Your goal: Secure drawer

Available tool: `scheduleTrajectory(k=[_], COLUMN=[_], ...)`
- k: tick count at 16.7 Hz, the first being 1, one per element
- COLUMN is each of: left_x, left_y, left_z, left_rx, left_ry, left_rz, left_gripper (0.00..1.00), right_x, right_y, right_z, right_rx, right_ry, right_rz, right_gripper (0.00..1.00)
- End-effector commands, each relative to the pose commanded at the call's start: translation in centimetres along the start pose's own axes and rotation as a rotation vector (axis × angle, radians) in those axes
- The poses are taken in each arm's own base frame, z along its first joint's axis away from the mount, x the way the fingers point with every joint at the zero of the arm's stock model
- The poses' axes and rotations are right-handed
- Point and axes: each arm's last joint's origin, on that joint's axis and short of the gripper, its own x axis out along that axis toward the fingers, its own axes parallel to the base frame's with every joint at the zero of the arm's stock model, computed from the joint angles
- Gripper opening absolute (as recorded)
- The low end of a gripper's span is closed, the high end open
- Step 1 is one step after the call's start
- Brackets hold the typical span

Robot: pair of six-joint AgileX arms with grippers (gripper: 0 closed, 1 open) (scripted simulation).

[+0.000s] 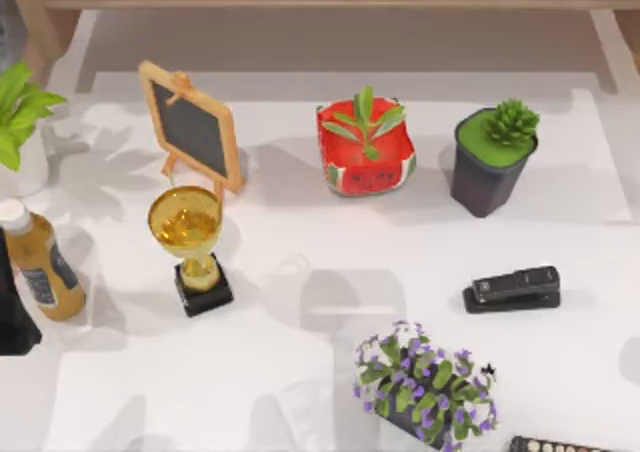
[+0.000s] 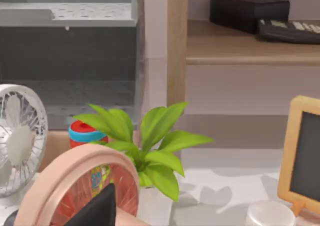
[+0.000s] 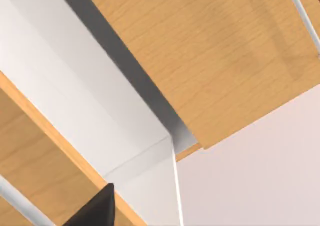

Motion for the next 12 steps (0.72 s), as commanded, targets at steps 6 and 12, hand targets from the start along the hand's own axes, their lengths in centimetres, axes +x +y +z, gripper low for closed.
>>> scheduleTrajectory(k=[6,12], left_x=[0.0,0.0], left_y=[0.0,0.0], left_z=[0.0,0.0], left_rx=[0.000,0.000], left_ry=[0.000,0.000], left_rz=[0.000,0.000], left_gripper=[1.00,1.00], right_x=[-0.3,-0.1], right_y=[3.8,5.4], right_z=[-2.8,-3.6], right_rx=[-0.406,-0.608], right_ry=[-0.031,-0.058], right_rz=[0.023,0.013], right_gripper=[1.00,1.00])
